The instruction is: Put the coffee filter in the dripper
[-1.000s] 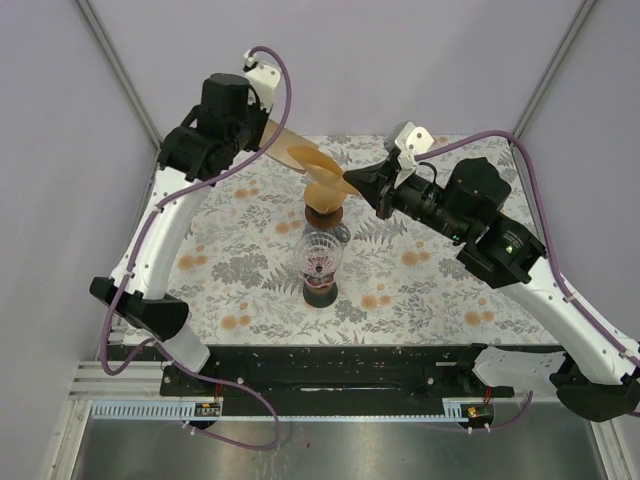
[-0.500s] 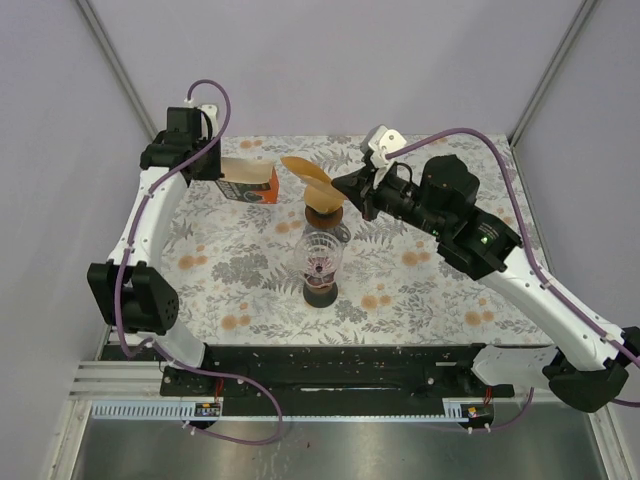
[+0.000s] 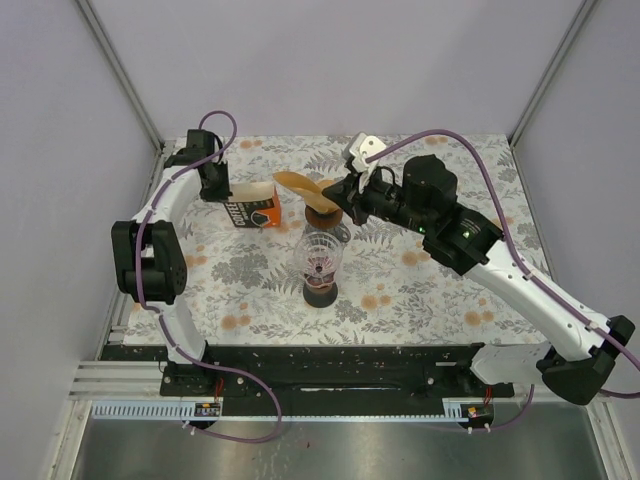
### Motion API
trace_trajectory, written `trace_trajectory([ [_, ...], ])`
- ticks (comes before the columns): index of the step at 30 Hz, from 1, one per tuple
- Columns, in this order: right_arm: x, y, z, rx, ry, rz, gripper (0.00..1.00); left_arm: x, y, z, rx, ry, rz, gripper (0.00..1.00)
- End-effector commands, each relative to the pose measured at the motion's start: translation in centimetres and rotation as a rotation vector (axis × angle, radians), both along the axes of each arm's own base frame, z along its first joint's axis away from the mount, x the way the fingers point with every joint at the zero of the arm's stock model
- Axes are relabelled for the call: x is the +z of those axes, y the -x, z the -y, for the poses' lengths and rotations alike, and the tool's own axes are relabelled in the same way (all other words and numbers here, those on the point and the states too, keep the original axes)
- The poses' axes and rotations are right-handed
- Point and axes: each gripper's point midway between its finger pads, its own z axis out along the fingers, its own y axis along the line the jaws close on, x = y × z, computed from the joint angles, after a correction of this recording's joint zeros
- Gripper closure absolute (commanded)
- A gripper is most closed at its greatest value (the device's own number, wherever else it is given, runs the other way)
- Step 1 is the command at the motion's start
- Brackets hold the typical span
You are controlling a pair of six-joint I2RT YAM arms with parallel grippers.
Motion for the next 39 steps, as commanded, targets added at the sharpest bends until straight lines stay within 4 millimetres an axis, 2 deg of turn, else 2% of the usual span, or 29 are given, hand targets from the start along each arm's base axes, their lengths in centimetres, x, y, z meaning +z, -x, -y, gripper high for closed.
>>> trace_trajectory([
  [1, -0.4, -0.2, -0.8, 0.018, 0.016, -0.013, 1.0, 1.3, -1.8, -0.3, -0.005, -0.016, 0.096, 0.88],
  [4, -1.5, -1.1, -1.0, -0.006, 0.048, -0.053, 1.0, 1.9, -1.7, 0.3, -0.032, 0.007, 0.125, 0.54],
  [6, -1.9, -1.3, -1.1, 0.001, 0.054, -0.083, 1.0, 2.3, -1.7, 0.3, -0.034, 0.006, 0.139, 0.41],
  [14, -2.5, 0.7, -1.2, 0.122, 0.053, -0.155, 1.0, 7.5, -1.3, 1.4, -0.093, 0.049, 0.223, 0.24],
  [19, -3.0, 1.3, -0.8, 0.174, 0.063, -0.193, 1.0, 12.9, -0.3, 3.2, -0.206, 0.106, 0.32, 0.17],
  [22, -3.3, 1.5, -0.5, 0.201, 0.067, -0.218, 1.0, 16.4, 1.3, 5.5, -0.371, 0.165, 0.409, 0.16],
  [25, -3.5, 1.9, -0.4, 0.243, 0.058, -0.244, 1.0, 20.2, 4.5, 8.7, -0.589, 0.249, 0.497, 0.15],
  [28, -4.0, 2.3, -0.8, 0.281, 0.058, -0.279, 1.0, 22.6, 8.9, 11.7, -0.837, 0.299, 0.531, 0.15],
  [31, -4.4, 2.2, -0.9, 0.292, 0.06, -0.292, 1.0, 23.5, 13.1, 14.0, -1.012, 0.356, 0.546, 0.12],
  [33, -4.6, 2.1, -0.9, 0.293, 0.063, -0.299, 1.0, 23.6, 15.0, 15.1, -1.082, 0.369, 0.561, 0.11],
  [36, -5.0, 2.2, -1.1, 0.311, 0.068, -0.305, 1.0, 23.3, 16.3, 16.2, -1.137, 0.338, 0.559, 0.12],
  [39, -5.2, 2.5, -1.2, 0.332, 0.07, -0.316, 1.0, 22.9, 17.2, 17.1, -1.18, 0.341, 0.528, 0.19],
])
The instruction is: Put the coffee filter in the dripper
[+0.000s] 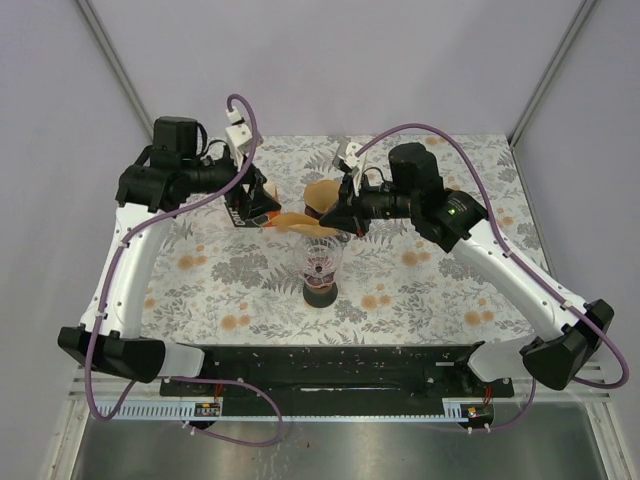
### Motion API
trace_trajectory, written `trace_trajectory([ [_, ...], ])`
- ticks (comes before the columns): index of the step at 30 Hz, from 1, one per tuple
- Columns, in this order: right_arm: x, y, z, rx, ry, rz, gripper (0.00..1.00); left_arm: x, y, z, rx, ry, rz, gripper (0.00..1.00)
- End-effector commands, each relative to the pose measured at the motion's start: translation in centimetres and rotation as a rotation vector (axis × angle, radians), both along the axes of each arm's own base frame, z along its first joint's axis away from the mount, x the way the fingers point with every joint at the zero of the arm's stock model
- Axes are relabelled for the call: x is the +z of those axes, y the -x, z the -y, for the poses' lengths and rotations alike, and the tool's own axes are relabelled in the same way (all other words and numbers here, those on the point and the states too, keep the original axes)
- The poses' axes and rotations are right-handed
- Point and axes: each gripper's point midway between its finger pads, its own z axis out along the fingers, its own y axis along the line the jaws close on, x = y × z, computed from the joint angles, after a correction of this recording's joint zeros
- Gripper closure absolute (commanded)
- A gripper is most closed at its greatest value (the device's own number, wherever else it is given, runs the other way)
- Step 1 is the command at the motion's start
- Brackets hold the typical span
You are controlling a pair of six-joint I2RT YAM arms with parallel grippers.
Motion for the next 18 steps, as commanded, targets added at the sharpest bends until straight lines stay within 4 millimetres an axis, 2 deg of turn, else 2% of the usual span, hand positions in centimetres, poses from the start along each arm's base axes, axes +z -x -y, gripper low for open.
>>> trace_trajectory([
  [1, 1.2, 0.6, -0.3, 0.047, -0.032, -0.005, 1.0, -0.8, 1.9, 1.6, -0.125, -0.029, 0.014, 0.22],
  [5, 1.0, 0.6, -0.2, 0.046, -0.03, -0.007, 1.0, -2.4, 3.2, 2.7, -0.195, -0.085, 0.0, 0.33],
  [8, 1.0, 0.8, -0.2, 0.056, -0.032, -0.011, 1.0, -3.3, 3.1, 3.2, -0.198, -0.133, 0.002, 0.41],
  [11, 0.7, 1.0, -0.4, 0.077, -0.034, -0.019, 1.0, -3.8, 3.2, 3.9, -0.209, -0.143, -0.011, 0.52],
  [14, 0.3, 0.8, -0.4, 0.074, -0.027, -0.019, 1.0, -4.1, 4.1, 4.7, -0.248, -0.14, -0.027, 0.61],
  [16, 0.0, 0.5, -0.4, 0.069, -0.021, -0.023, 1.0, -4.4, 4.7, 5.0, -0.268, -0.139, -0.044, 0.7],
  [17, -0.1, 0.4, -0.4, 0.062, -0.018, -0.028, 1.0, -4.5, 4.9, 5.1, -0.27, -0.139, -0.053, 0.8],
  [18, -0.3, 0.1, -0.2, 0.045, -0.012, -0.03, 1.0, -4.7, 4.9, 5.1, -0.261, -0.143, -0.066, 0.95],
])
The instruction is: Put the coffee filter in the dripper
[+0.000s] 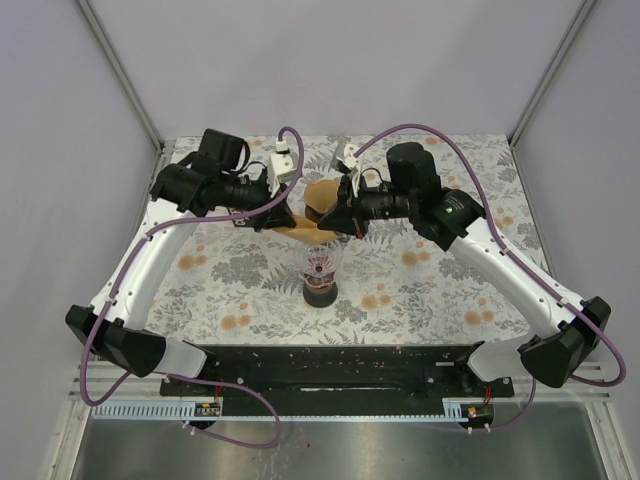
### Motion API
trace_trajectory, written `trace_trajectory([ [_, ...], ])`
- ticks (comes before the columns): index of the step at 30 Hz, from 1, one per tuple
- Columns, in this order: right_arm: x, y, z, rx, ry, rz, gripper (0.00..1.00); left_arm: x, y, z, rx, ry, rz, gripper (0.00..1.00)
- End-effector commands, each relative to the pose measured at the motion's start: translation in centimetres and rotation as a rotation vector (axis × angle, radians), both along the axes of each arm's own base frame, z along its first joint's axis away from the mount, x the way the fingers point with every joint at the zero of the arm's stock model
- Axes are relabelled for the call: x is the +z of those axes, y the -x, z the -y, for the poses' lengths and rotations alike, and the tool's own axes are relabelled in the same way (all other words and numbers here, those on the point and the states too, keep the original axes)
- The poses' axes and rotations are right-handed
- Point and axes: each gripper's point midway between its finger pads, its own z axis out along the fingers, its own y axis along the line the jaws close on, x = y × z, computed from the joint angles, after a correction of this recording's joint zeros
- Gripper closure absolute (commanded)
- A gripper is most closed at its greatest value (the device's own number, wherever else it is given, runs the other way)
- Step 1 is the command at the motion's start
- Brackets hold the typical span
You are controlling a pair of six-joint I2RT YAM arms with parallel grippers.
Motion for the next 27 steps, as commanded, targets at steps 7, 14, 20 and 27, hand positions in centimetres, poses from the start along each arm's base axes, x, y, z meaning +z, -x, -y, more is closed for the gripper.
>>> trace_trajectory([
  [7, 0.4, -3.0, 2.0, -0.197, 0.046, 0.057, 0.52, -1.6, -0.1, 0.4, 0.126, -0.063, -0.062, 1.0],
  [14, 3.1, -2.1, 2.3, -0.19, -0.036, 0.107, 0.45, -4.0, -0.9, 0.0, 0.243, -0.188, -0.066, 1.0],
  [20, 1.7, -1.4, 0.8, -0.113, -0.076, 0.033, 0.76, -4.7, -0.3, 0.9, 0.231, -0.168, -0.093, 1.0],
  [27, -1.9, -2.5, -0.3, -0.115, -0.026, -0.04, 0.94, -5.8, 0.1, 1.1, 0.215, -0.171, -0.115, 1.0],
])
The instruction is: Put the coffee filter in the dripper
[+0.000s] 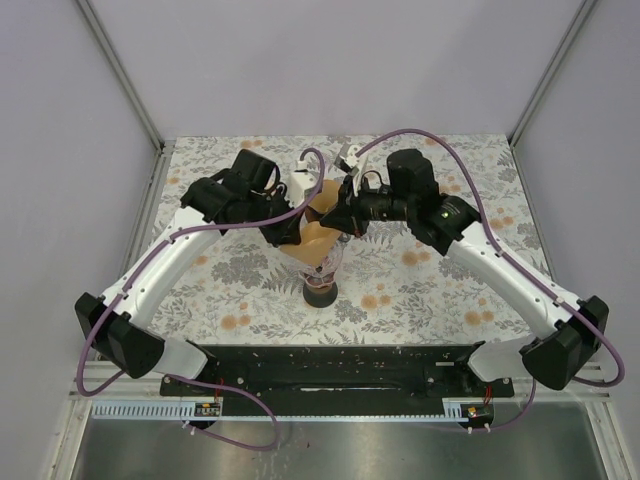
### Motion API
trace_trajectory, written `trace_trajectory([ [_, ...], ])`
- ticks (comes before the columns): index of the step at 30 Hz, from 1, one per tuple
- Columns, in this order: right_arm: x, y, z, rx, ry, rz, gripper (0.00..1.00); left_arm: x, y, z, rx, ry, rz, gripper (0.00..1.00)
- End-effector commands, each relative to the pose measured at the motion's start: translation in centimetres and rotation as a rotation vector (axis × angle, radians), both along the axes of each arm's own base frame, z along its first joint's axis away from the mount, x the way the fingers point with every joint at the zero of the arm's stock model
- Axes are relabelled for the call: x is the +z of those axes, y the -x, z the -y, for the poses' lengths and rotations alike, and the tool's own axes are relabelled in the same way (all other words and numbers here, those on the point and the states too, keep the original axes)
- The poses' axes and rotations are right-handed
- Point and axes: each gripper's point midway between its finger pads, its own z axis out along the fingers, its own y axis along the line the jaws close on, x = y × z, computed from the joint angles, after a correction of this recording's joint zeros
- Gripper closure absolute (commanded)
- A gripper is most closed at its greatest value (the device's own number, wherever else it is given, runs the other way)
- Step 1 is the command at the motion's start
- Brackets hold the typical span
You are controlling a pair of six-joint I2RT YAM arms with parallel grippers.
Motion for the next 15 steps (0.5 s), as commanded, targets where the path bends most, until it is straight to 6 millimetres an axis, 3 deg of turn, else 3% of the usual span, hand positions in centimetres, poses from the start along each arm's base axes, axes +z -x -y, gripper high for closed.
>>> trace_trajectory([
  [1, -1.6, -0.9, -1.0, 0.007, 0.001, -0.033, 0.95, 0.5, -0.3, 0.5, 0.01, 0.031, 0.031, 1.0],
  [6, -3.9, -0.1, -1.7, 0.073, 0.064, -0.065, 1.0, 0.8, -0.2, 0.6, 0.009, 0.044, 0.029, 1.0],
  [15, -8.3, 1.8, -1.0, 0.141, 0.233, -0.107, 1.0, 0.6, -0.5, 0.6, 0.019, 0.038, 0.031, 1.0],
])
